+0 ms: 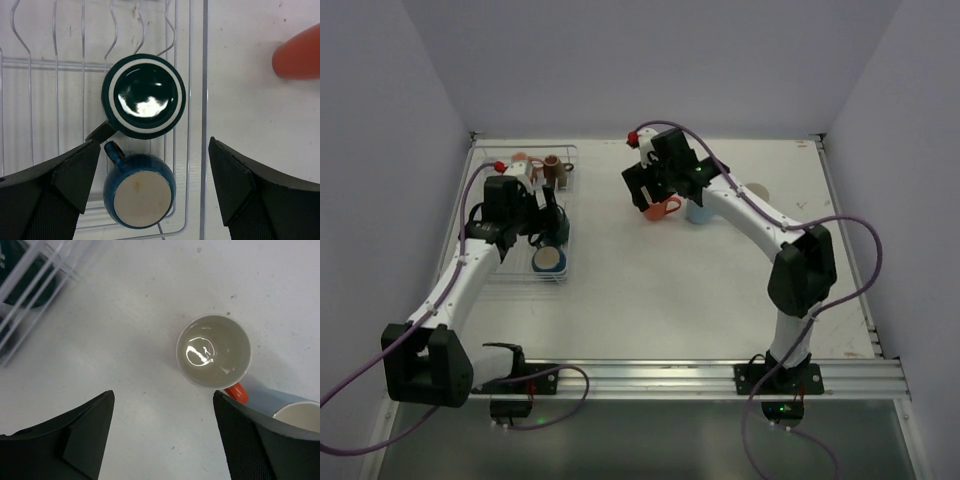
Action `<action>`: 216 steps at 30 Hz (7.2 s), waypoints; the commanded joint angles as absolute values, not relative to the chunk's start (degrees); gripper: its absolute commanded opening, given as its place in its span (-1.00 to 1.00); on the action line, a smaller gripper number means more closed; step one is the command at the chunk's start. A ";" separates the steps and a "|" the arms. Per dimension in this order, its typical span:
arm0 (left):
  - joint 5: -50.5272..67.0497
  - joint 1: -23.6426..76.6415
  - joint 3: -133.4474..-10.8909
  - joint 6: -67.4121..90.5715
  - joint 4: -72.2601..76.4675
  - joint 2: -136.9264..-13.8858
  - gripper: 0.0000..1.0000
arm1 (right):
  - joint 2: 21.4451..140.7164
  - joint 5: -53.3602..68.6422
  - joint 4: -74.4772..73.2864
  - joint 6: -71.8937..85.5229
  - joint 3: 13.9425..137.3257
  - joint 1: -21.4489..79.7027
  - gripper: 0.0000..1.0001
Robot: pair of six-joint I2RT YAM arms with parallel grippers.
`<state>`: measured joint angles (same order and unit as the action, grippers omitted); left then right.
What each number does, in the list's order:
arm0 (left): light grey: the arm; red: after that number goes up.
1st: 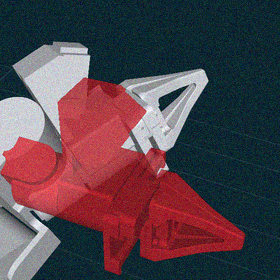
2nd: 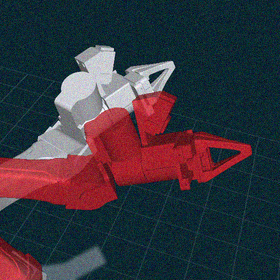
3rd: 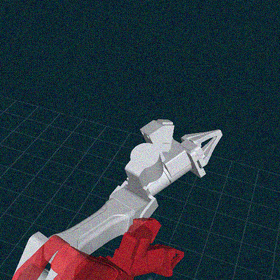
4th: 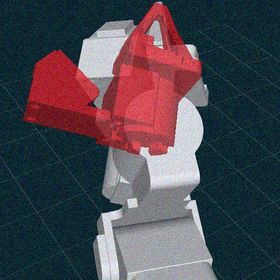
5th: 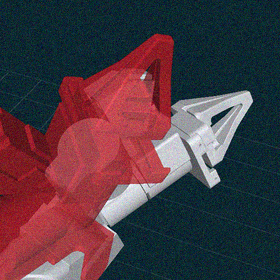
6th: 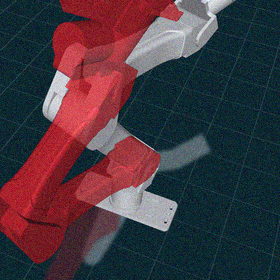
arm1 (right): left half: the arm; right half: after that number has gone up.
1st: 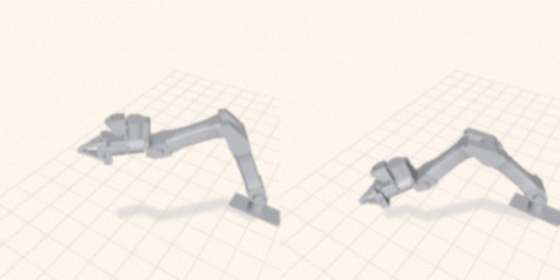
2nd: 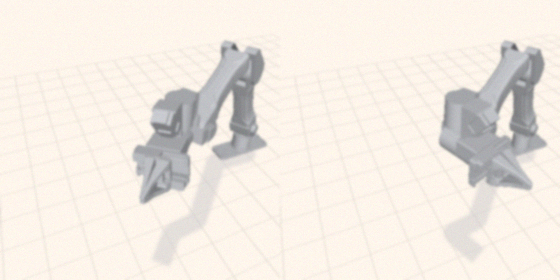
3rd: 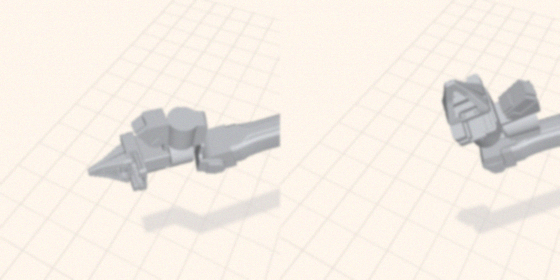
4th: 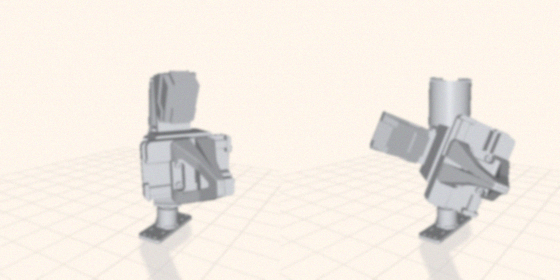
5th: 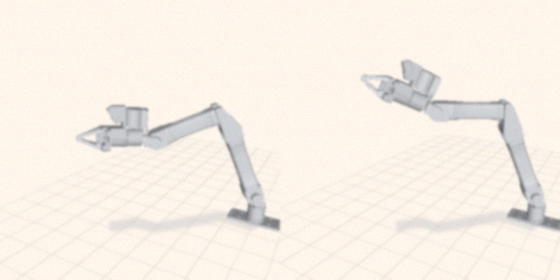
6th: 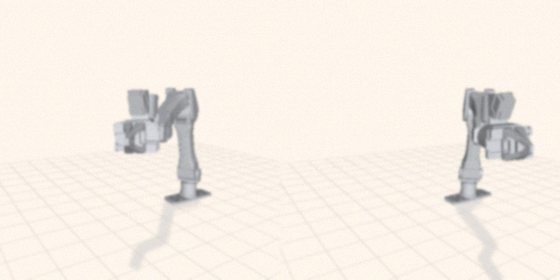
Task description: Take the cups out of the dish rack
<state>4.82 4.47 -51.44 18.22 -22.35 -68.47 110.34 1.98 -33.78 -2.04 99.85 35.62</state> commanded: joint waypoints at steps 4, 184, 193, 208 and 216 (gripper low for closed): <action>0.35 6.59 -59.06 11.70 -21.09 -74.61 0.90 | 99.59 7.12 -27.34 1.84 93.26 35.60 0.67; -5.10 12.22 -45.96 25.84 -30.50 -67.93 1.00 | 65.13 2.02 -10.02 22.59 49.04 32.96 0.67; -8.52 12.30 -45.53 25.93 -29.09 -74.35 1.00 | 63.72 5.09 -8.35 23.20 48.69 34.98 0.68; -9.08 12.22 -53.60 24.78 -29.36 -56.70 0.34 | 65.30 22.58 9.30 34.36 47.29 41.74 0.75; 21.07 12.22 -50.99 40.76 -16.90 -44.57 0.33 | 70.48 27.77 28.99 41.13 50.53 48.86 0.66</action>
